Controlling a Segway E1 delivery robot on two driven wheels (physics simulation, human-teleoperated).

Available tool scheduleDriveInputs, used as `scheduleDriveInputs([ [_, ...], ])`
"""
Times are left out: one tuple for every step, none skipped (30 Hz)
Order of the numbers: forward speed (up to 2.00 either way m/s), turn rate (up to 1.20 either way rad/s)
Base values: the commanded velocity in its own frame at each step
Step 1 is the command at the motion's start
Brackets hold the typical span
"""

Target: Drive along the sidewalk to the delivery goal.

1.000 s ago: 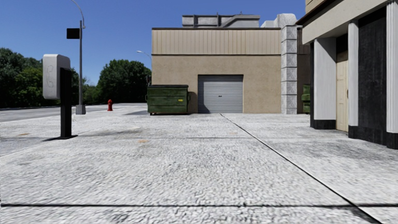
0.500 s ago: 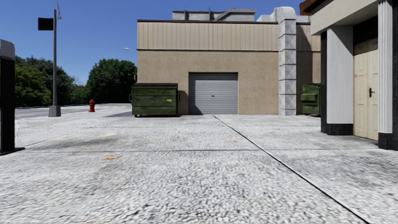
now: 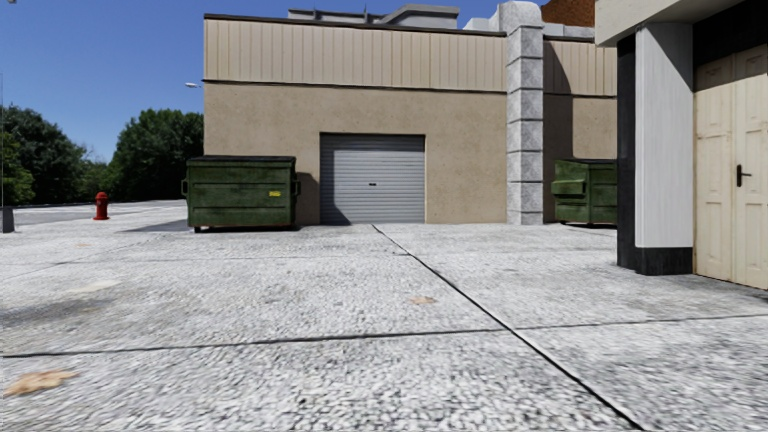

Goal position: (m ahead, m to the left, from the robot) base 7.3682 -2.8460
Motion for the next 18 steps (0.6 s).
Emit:
scheduleDriveInputs([
  [2.00,-0.38],
  [2.00,-0.39],
  [2.00,-0.39],
  [2.00,-0.39],
  [2.00,-0.39],
  [2.00,-0.39],
  [2.00,-0.39],
  [2.00,-0.39],
  [2.00,-0.39],
  [2.00,-0.39],
  [2.00,-0.39],
  [2.00,-0.39],
  [2.00,-0.39],
  [2.00,-0.39],
  [2.00,-0.39],
  [2.00,-0.39],
  [2.00,-0.39],
  [2.00,-0.39],
])
